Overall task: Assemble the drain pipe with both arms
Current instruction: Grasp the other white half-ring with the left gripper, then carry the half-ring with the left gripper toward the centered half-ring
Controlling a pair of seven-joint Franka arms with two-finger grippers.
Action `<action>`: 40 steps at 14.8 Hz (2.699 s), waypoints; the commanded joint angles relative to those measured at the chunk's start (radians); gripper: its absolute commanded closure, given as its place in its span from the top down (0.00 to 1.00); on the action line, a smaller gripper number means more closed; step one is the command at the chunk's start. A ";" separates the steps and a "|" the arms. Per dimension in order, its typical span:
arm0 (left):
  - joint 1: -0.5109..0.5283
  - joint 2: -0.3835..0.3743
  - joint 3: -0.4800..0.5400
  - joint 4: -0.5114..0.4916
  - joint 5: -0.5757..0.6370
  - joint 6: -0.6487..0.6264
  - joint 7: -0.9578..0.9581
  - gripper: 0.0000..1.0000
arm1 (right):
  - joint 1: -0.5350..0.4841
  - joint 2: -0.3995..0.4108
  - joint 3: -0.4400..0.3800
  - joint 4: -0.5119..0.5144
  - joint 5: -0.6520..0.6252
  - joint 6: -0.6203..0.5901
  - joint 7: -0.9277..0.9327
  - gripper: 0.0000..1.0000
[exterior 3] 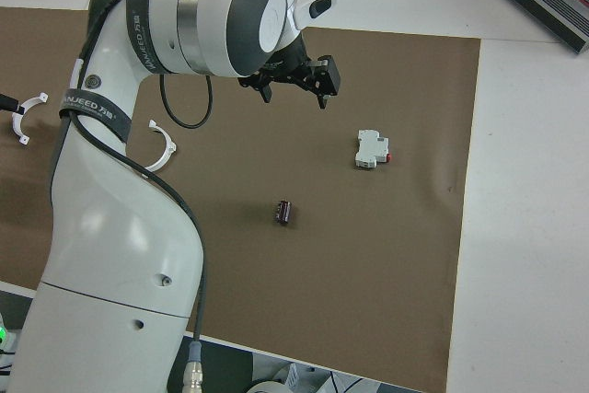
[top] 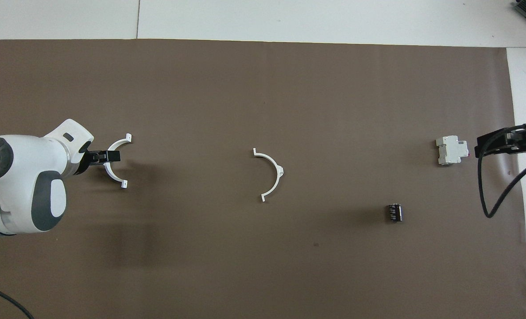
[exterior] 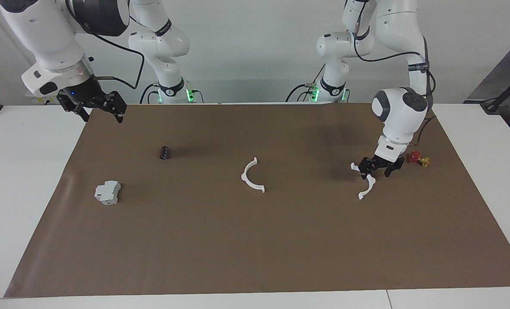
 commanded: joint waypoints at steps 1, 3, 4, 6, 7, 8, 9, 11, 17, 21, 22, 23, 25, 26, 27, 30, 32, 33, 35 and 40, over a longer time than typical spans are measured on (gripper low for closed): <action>0.011 -0.009 -0.005 -0.014 0.013 0.012 -0.027 1.00 | 0.001 -0.017 0.000 -0.006 -0.025 0.002 -0.052 1.00; -0.003 -0.022 -0.005 -0.056 0.013 0.021 -0.142 1.00 | 0.001 -0.007 -0.002 0.023 -0.028 -0.042 -0.066 1.00; -0.011 -0.022 -0.005 -0.060 0.013 0.021 -0.246 1.00 | 0.001 -0.007 -0.002 0.025 -0.030 -0.044 -0.072 1.00; -0.038 -0.022 -0.005 -0.061 0.013 0.020 -0.316 1.00 | -0.005 -0.006 -0.002 0.057 -0.034 -0.080 -0.084 1.00; -0.039 -0.022 -0.005 -0.061 0.015 0.018 -0.313 1.00 | -0.008 -0.003 -0.002 0.068 -0.033 -0.094 -0.085 1.00; -0.039 -0.022 -0.005 -0.061 0.013 0.018 -0.310 1.00 | -0.008 0.002 -0.002 0.062 -0.030 -0.092 -0.085 1.00; -0.039 -0.022 -0.005 -0.061 0.015 0.018 -0.308 1.00 | -0.008 0.000 -0.002 0.055 -0.024 -0.088 -0.085 1.00; -0.037 -0.022 -0.005 -0.061 0.013 0.017 -0.305 1.00 | -0.008 -0.003 -0.002 0.051 -0.013 -0.085 -0.075 1.00; -0.039 -0.022 -0.005 -0.057 0.015 0.020 -0.307 0.95 | -0.008 -0.004 -0.002 0.045 -0.013 -0.069 -0.078 1.00; -0.039 -0.022 -0.005 -0.057 0.013 0.018 -0.259 0.36 | -0.008 -0.004 -0.002 0.045 -0.013 -0.069 -0.078 1.00; -0.037 -0.022 -0.005 -0.057 0.015 0.018 -0.221 0.19 | -0.008 -0.004 -0.002 0.045 -0.013 -0.069 -0.078 1.00; -0.032 -0.022 -0.005 -0.057 0.013 0.018 -0.183 0.05 | -0.008 -0.004 -0.002 0.045 -0.013 -0.069 -0.078 1.00; -0.025 -0.022 -0.005 -0.054 0.015 0.017 -0.127 0.00 | -0.008 -0.004 -0.002 0.045 -0.013 -0.069 -0.078 1.00; -0.025 -0.022 -0.005 -0.053 0.013 0.017 -0.113 0.00 | -0.008 -0.004 -0.002 0.045 -0.013 -0.069 -0.078 1.00; -0.025 -0.020 -0.005 -0.053 0.013 0.017 -0.110 0.00 | -0.008 -0.004 -0.002 0.045 -0.013 -0.069 -0.078 1.00; -0.038 -0.016 -0.005 -0.025 0.013 0.001 -0.133 0.00 | -0.008 -0.004 -0.002 0.045 -0.013 -0.069 -0.078 1.00; -0.090 -0.011 -0.007 0.004 0.013 -0.009 -0.232 0.00 | -0.008 -0.006 -0.002 0.045 -0.013 -0.069 -0.078 1.00; -0.139 -0.009 -0.004 0.016 0.013 -0.019 -0.341 0.00 | -0.008 -0.004 -0.002 0.045 -0.013 -0.069 -0.078 1.00; -0.231 -0.011 -0.002 0.021 0.015 -0.032 -0.545 0.00 | -0.008 -0.004 -0.002 0.045 -0.013 -0.069 -0.078 1.00; -0.431 -0.019 -0.004 0.036 0.017 -0.080 -0.873 0.00 | -0.008 -0.004 -0.002 0.045 -0.013 -0.069 -0.078 1.00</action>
